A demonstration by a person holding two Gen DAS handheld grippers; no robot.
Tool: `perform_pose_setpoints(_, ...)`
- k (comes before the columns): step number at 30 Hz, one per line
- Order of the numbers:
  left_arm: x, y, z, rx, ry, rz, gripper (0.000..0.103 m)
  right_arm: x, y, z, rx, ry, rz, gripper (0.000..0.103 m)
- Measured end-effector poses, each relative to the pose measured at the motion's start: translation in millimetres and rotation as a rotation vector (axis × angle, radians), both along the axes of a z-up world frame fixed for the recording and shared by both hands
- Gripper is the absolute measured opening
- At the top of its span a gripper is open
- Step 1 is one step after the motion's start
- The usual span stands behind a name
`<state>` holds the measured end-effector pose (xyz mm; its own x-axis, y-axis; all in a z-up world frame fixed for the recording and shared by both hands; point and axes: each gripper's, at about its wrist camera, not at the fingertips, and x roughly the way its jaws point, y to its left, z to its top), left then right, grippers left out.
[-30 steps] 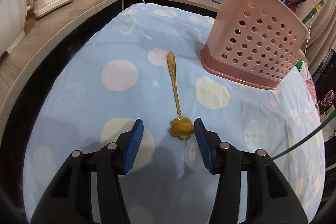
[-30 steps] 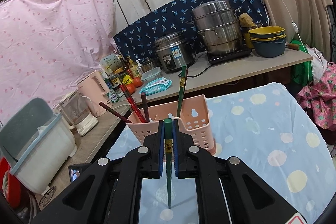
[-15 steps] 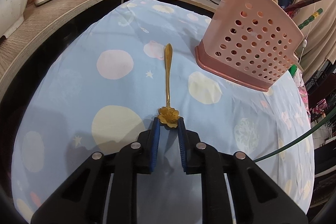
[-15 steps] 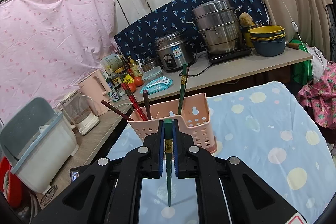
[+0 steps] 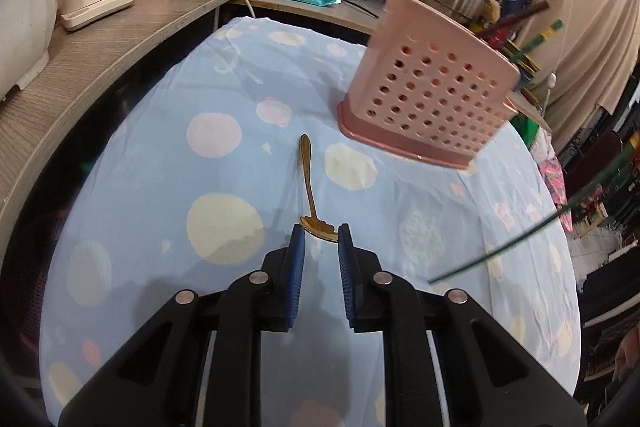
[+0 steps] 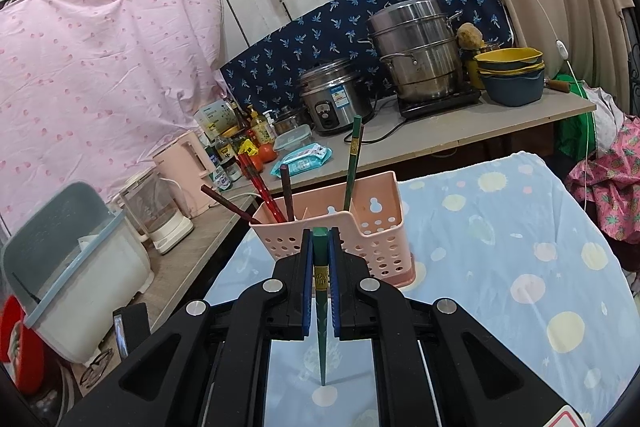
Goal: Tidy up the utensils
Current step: 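Lift the gold spoon with the left tool up over the pink basket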
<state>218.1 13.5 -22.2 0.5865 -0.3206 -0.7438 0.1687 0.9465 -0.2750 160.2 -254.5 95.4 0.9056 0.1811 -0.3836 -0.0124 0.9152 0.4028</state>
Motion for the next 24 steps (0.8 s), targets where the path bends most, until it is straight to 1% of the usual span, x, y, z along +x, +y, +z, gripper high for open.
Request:
perform_pose_setpoints(3,-16,-4,-10,0.004,0.035,-0.034,0.017,-7,4,-1,0.003,0.001,0.005,0.007)
perform_pose_setpoints(6,-20,-6,-27,-0.007,0.087,-0.041,0.017,-14,7,0,0.003,0.001,0.008,0.007)
perform_pose_setpoints(8,-19,-4,-37,-0.042,0.122,-0.031,0.017,-14,7,0,0.005,0.001,0.008,0.007)
perform_pose_setpoints(9,-19,-3,-37,-0.055,0.120,-0.021,0.018,-13,6,0,0.005,0.002,0.009,0.007)
perform_pose_setpoints(10,-18,-2,-36,-0.070,0.123,-0.016,0.024,-14,6,1,0.004,0.002,0.010,0.007)
perform_pose_setpoints(12,-16,1,-36,-0.101,0.133,-0.001,0.031,-16,7,1,0.002,0.002,0.012,0.007)
perform_pose_setpoints(14,-13,2,-37,-0.127,0.147,0.017,0.031,-16,7,1,0.003,0.002,0.011,0.007)
perform_pose_setpoints(16,-10,6,-40,-0.174,0.163,0.042,0.031,-16,7,1,0.003,0.001,0.010,0.007)
perform_pose_setpoints(19,-8,8,-43,-0.215,0.178,0.069,0.030,-20,8,2,0.004,-0.001,0.011,0.007)
perform_pose_setpoints(21,-7,6,-42,-0.216,0.177,0.070,0.028,-19,8,2,0.003,-0.001,0.011,0.007)
perform_pose_setpoints(22,-6,6,-42,-0.212,0.176,0.072,0.024,-18,7,1,0.003,0.000,0.011,0.007)
perform_pose_setpoints(23,-5,5,-42,-0.212,0.178,0.071,0.017,-18,8,2,0.003,-0.001,0.010,0.007)
perform_pose_setpoints(24,-5,5,-44,-0.214,0.183,0.069,0.014,-18,8,2,0.004,-0.001,0.011,0.007)
